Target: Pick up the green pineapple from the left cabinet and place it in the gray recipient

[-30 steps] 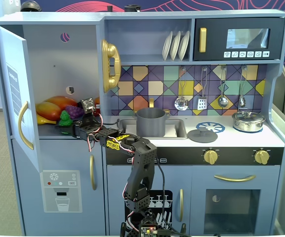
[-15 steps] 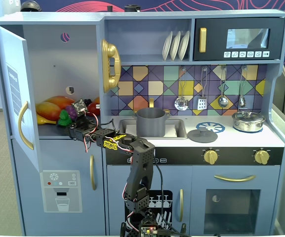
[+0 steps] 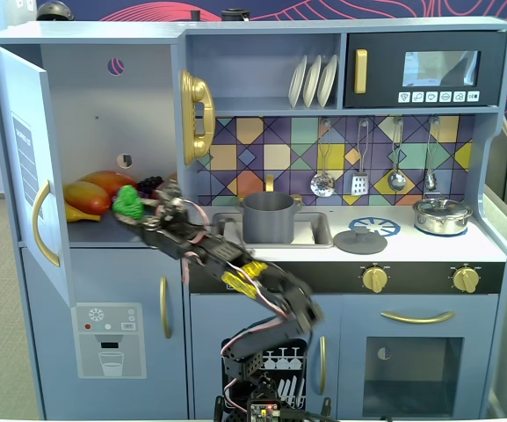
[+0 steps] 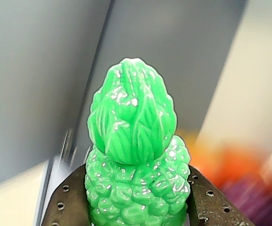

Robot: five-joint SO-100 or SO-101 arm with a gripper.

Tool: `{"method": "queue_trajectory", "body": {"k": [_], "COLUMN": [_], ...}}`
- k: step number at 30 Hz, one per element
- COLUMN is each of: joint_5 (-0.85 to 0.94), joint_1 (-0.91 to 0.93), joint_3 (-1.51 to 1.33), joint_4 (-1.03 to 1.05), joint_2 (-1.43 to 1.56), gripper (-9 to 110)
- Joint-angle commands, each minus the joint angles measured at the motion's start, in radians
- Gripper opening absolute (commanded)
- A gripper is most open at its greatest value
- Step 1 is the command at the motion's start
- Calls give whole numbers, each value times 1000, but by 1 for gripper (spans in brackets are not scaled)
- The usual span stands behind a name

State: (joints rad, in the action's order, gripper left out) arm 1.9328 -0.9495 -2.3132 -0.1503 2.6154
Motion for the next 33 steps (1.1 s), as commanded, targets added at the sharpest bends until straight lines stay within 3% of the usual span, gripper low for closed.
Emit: {"method": "queue_trajectory", "body": {"k": [1, 7, 16, 25, 33], "joint_5": [5, -32, -225, -359, -393], "joint_1": [101, 287, 658, 977, 1026], "joint_3": [-72, -54, 41, 249, 456], "joint_4": [-124, -192, -150, 189, 479], "joint_2": [190, 261, 250, 80, -153], "gripper": [0, 0, 0, 0, 0]}}
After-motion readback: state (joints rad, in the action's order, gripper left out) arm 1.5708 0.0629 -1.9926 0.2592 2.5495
